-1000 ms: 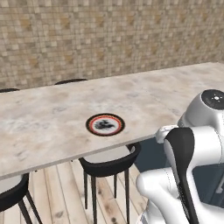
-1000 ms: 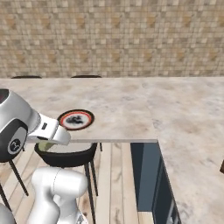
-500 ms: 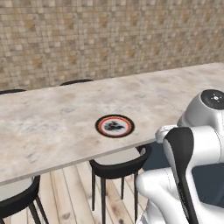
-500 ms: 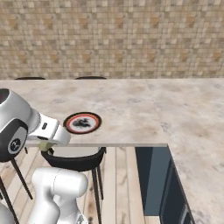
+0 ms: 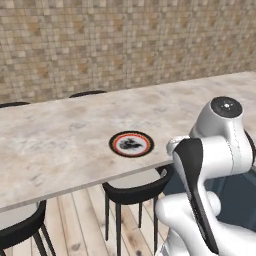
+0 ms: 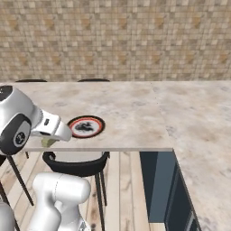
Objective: Retrieve the butter from the fridge and place it on a plate on the dining table. Then retrieve the butter knife by the fridge and place it near the plate.
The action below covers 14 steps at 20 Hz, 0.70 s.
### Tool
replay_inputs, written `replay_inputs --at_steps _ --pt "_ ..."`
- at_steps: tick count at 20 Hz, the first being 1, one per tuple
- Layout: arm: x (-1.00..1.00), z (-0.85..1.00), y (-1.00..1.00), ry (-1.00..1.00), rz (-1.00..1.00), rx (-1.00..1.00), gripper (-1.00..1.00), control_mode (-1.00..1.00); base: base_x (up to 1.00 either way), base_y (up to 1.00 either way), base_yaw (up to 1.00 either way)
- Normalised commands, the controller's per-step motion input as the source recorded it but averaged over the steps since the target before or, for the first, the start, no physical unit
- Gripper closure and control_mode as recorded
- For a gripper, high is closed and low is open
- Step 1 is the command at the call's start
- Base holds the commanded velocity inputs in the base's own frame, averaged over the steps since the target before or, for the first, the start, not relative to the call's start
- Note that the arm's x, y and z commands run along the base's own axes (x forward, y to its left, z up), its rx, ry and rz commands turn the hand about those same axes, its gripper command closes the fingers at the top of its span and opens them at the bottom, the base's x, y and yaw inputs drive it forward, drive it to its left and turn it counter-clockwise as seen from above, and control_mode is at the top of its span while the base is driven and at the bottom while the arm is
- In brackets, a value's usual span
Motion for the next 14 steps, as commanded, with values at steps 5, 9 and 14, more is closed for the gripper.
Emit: replay_inputs --at_steps 5,9,14 --pt "0.72 -0.06 0.08 0.03 0.08 0.01 1.0 -1.0 0.0 0.0 0.0" --pt "0.77 -0.19 -0.03 0.0 0.17 0.1 1.0 -1.0 0.0 0.0 0.0" --pt "0.96 -0.17 0.0 0.0 0.22 0.16 1.0 -1.0 0.0 0.0 0.0"
